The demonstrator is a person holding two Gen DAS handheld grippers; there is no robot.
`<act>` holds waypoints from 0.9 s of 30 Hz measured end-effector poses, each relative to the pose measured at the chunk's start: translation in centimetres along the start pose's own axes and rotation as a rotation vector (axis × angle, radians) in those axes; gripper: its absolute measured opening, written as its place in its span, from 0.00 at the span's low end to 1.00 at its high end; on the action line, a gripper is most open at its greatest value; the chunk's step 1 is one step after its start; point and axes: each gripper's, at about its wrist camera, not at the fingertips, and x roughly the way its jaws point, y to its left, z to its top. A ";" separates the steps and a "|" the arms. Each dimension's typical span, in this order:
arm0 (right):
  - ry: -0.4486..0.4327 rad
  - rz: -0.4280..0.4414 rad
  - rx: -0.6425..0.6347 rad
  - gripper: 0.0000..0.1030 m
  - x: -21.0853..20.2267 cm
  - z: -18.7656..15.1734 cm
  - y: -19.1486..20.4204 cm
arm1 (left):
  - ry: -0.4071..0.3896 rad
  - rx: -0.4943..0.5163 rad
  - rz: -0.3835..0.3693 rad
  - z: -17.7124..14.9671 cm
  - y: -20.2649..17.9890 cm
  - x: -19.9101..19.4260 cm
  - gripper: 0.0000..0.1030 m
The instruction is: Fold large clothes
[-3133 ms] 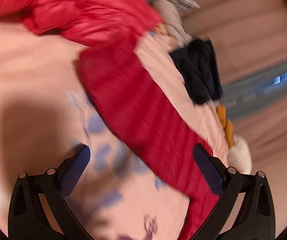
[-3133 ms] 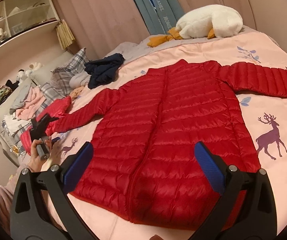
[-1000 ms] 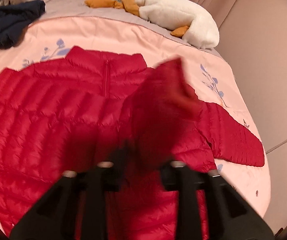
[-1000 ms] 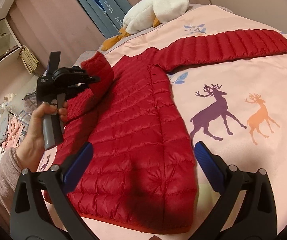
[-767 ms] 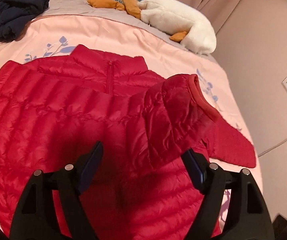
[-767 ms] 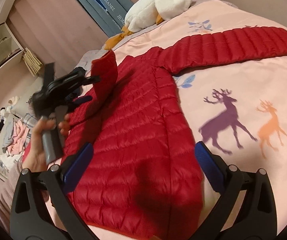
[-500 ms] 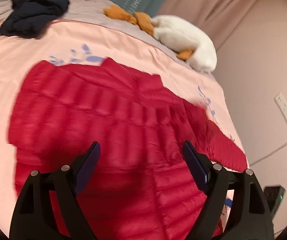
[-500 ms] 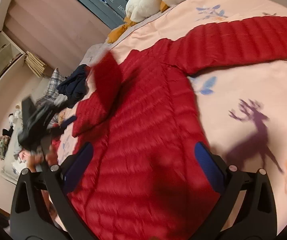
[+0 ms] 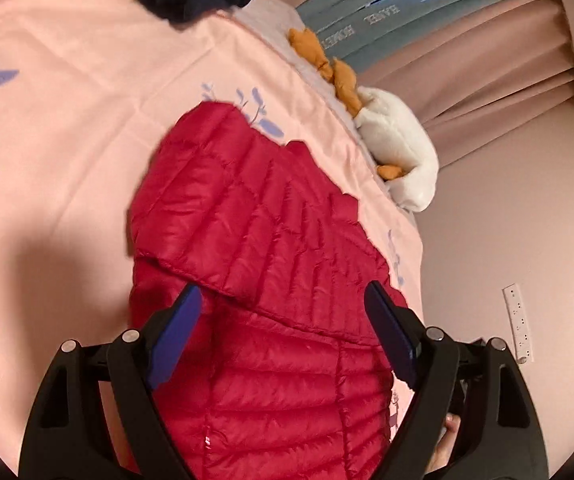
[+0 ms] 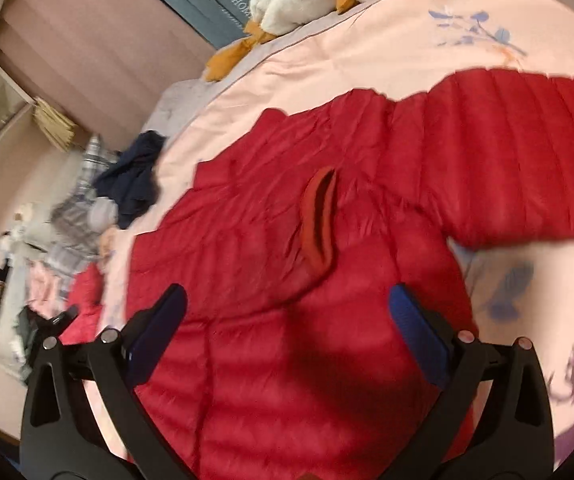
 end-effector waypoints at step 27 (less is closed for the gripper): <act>-0.019 -0.301 -0.302 0.27 3.6 1.2 3.2 | -0.049 0.089 0.293 2.3 2.3 3.8 0.47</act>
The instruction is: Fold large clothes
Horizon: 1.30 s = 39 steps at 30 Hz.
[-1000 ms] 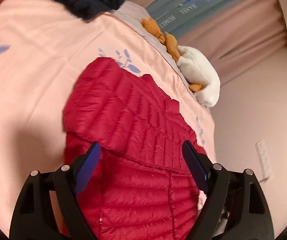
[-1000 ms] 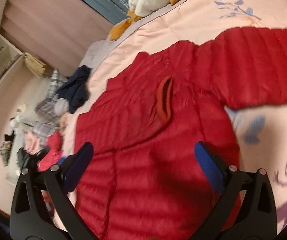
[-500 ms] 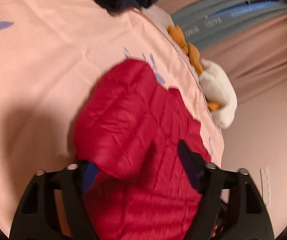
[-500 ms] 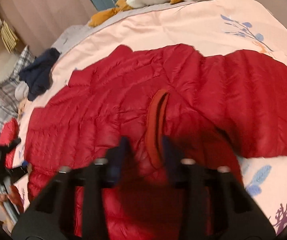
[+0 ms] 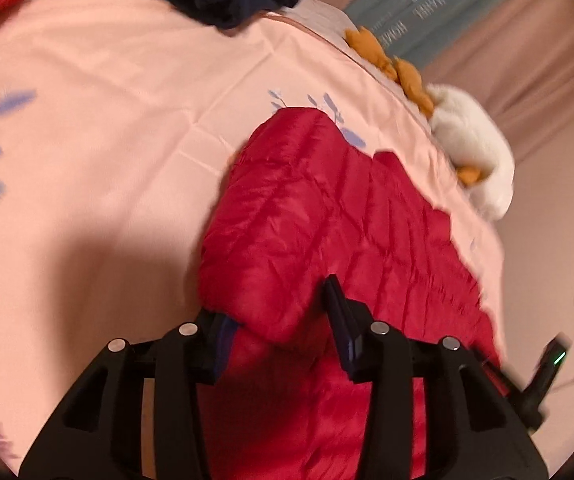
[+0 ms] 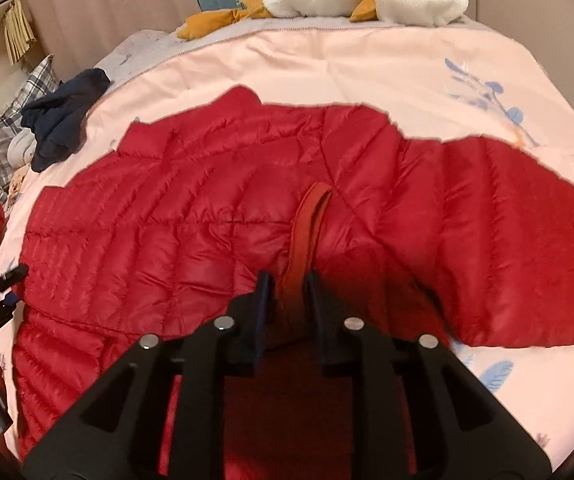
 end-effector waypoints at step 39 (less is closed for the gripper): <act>0.039 0.007 -0.098 0.52 5.1 1.1 3.9 | -0.005 0.467 0.360 0.7 -7.9 4.8 0.66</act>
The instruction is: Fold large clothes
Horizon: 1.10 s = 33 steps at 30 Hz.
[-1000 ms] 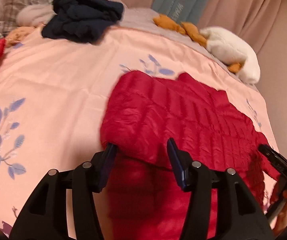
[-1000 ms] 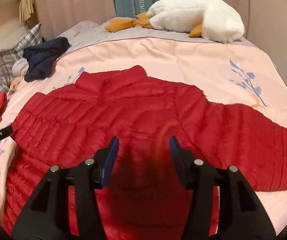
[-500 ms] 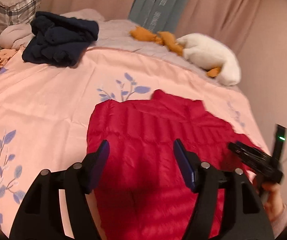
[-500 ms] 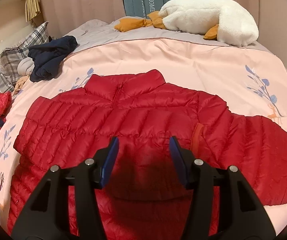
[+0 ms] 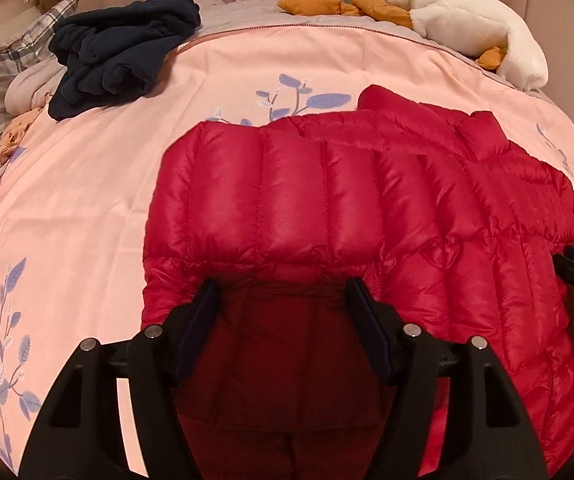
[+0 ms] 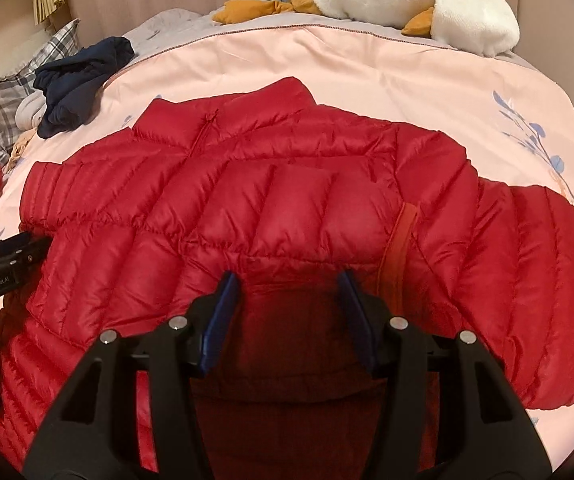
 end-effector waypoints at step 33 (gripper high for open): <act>-0.117 0.135 0.161 0.96 -15.5 -11.5 -3.6 | -0.141 0.079 -0.024 -9.5 -5.9 -14.4 0.99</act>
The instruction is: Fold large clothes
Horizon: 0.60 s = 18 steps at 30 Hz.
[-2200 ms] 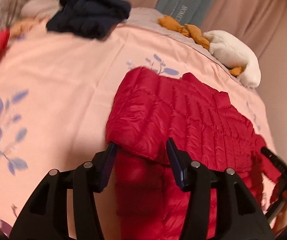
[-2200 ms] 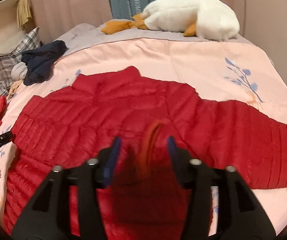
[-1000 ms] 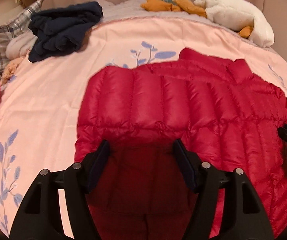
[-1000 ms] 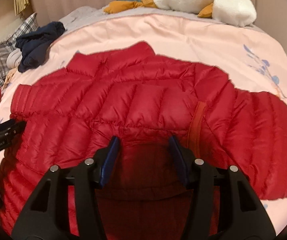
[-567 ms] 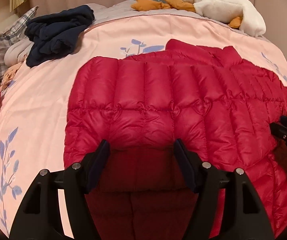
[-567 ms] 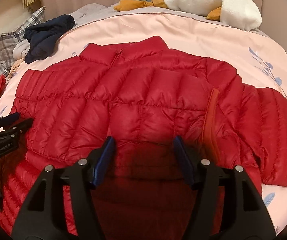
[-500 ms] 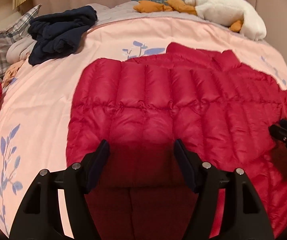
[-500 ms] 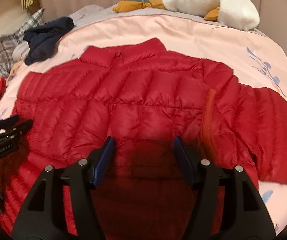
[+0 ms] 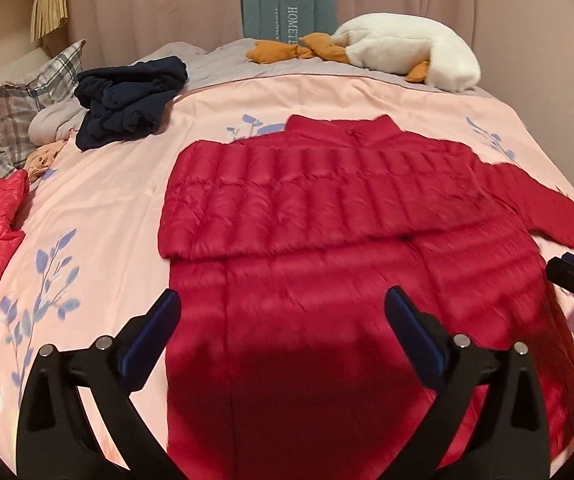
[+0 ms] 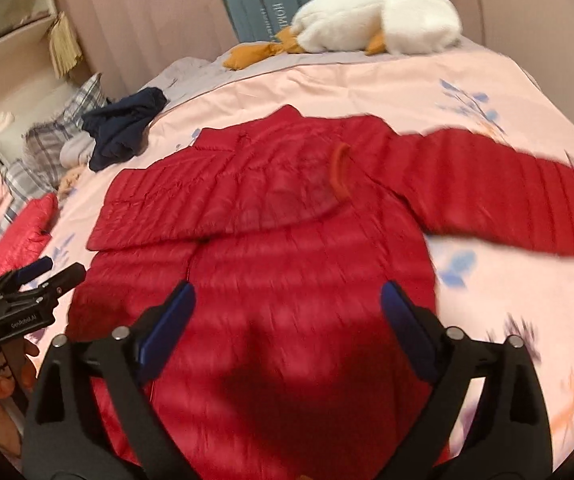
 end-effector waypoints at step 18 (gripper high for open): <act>-0.093 0.006 0.344 0.98 -10.0 -5.4 -11.2 | 0.000 -0.115 -0.112 -4.2 -4.0 -7.7 0.99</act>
